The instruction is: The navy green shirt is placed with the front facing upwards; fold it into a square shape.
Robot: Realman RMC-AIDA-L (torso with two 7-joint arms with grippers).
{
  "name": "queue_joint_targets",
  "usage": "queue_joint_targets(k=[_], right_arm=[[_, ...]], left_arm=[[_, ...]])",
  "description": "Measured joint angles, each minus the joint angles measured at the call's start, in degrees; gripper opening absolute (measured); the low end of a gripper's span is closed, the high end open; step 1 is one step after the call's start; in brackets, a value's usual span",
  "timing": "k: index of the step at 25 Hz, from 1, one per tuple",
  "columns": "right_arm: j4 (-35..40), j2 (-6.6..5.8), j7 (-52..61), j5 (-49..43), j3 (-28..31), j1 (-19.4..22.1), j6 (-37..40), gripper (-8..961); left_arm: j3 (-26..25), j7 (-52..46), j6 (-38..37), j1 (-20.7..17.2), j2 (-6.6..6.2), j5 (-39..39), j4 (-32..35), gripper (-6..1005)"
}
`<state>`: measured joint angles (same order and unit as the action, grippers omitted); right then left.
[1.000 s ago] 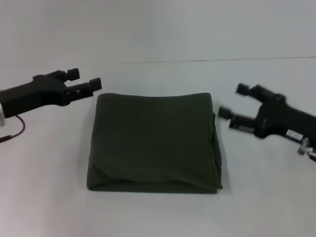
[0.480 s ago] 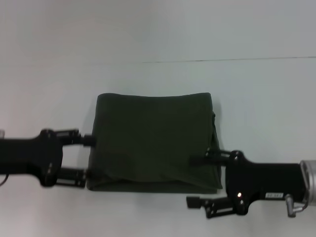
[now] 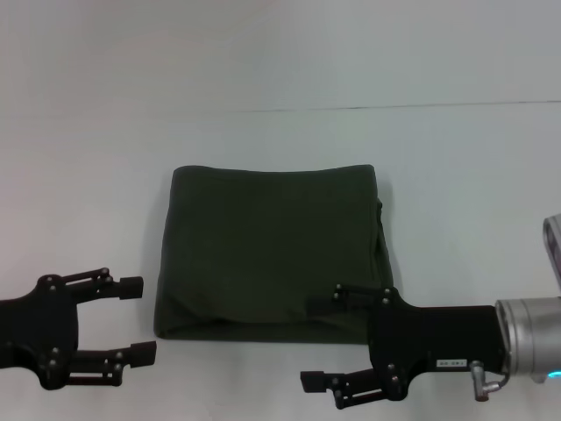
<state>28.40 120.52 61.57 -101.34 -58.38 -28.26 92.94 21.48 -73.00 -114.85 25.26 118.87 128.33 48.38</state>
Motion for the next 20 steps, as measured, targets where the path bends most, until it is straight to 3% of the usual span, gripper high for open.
queue_joint_targets(k=[20], right_arm=[[-1.25,-0.03,-0.83,0.72,-2.13,-0.65,-0.39,942]], left_arm=[[-0.21,3.26,3.44,0.90,0.22,0.87,-3.36,861]])
